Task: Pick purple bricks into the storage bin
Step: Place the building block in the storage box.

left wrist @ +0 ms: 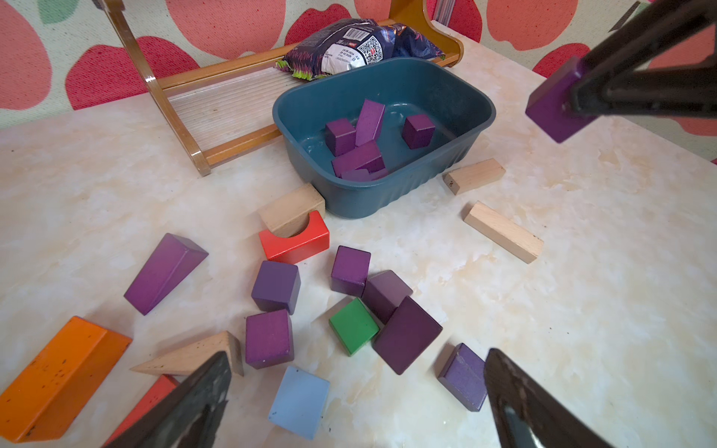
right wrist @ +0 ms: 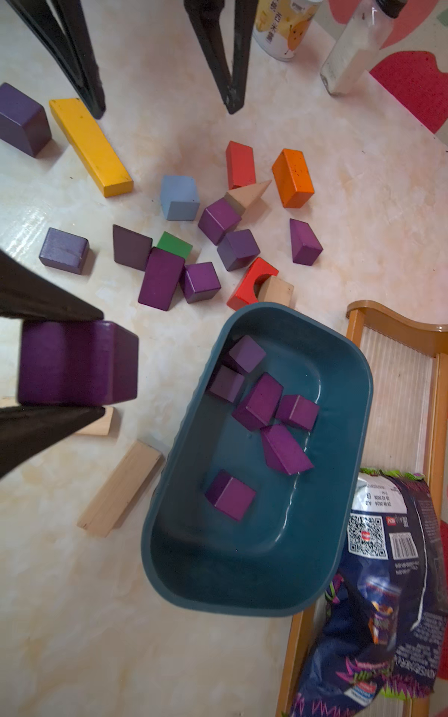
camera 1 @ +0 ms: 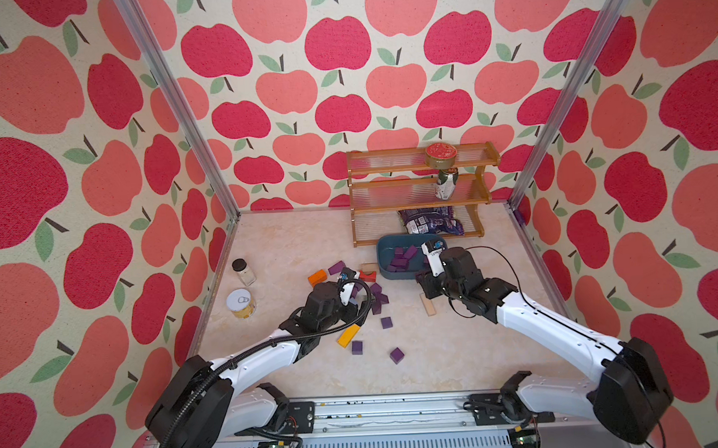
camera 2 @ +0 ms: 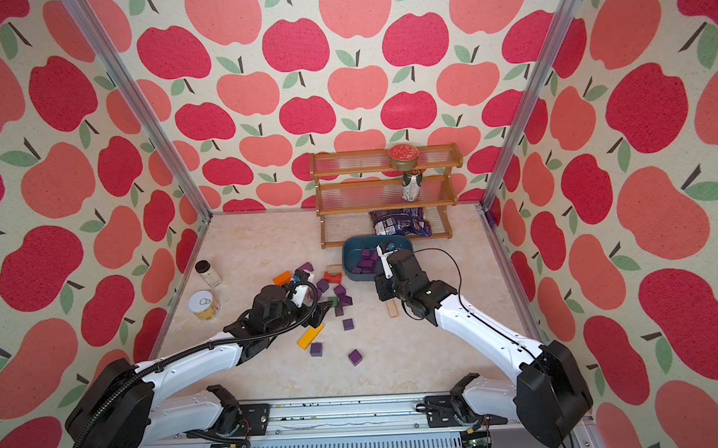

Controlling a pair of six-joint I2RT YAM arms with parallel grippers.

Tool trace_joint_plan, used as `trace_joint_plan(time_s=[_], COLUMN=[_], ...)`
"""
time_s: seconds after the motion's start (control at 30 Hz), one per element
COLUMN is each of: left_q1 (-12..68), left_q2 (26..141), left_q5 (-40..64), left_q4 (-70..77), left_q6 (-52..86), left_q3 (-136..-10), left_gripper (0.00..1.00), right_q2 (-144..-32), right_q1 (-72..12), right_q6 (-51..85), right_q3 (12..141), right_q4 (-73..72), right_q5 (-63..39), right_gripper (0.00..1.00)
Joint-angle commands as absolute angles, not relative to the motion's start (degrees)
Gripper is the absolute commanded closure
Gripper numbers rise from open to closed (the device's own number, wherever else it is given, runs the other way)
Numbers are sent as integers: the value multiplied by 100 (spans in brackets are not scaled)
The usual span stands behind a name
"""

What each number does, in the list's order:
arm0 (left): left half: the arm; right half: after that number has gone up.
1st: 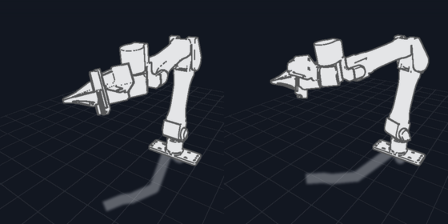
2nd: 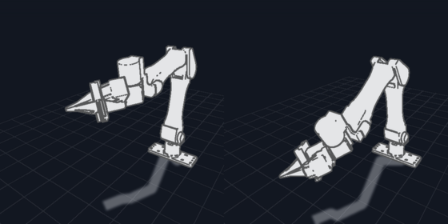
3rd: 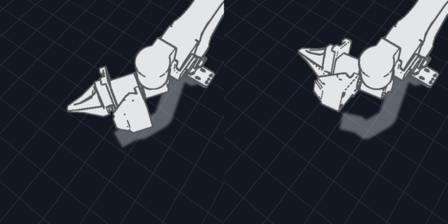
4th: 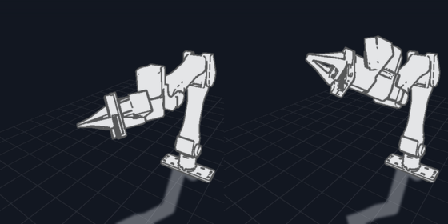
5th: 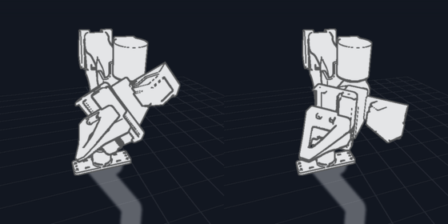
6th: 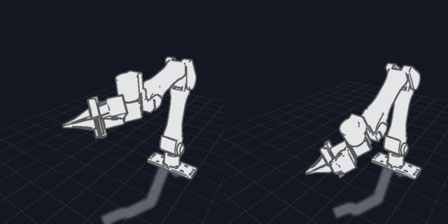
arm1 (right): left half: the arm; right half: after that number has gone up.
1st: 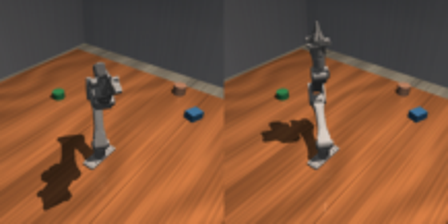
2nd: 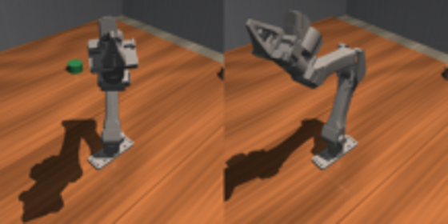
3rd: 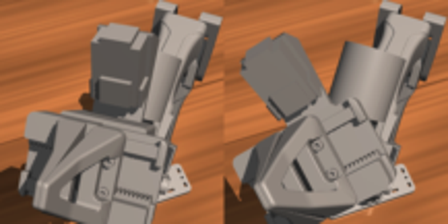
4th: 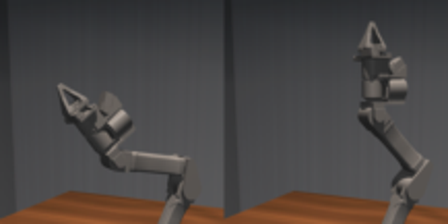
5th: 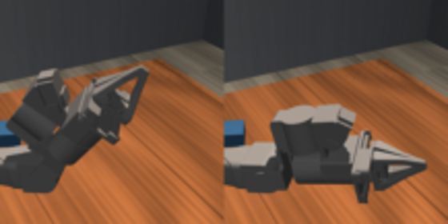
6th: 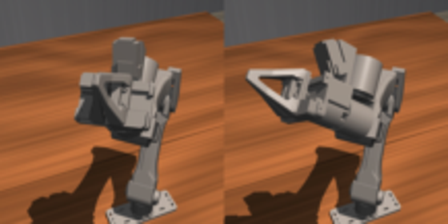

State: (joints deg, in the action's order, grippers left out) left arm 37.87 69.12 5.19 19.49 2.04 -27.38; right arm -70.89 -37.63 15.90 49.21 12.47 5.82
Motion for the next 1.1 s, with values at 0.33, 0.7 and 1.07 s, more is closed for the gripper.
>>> trace_joint_plan(time_s=[0.33,0.7,1.07], left_q1=[3808,3814,3844], left_q2=[7097,7066,6854], left_q5=[586,589,563], left_q4=[1890,1829,1776], left_q6=[158,131,105], left_q3=[-2925,-2944,-2908], left_gripper=[1,1,1], right_q2=[-8392,-9940,-10533], right_q1=[-2533,-2004,-1943], right_q6=[1464,1392,1327], right_q3=[5761,6990,7479], right_q4=[935,1077,1245], right_q5=[202,90,167], right_gripper=[67,66,62])
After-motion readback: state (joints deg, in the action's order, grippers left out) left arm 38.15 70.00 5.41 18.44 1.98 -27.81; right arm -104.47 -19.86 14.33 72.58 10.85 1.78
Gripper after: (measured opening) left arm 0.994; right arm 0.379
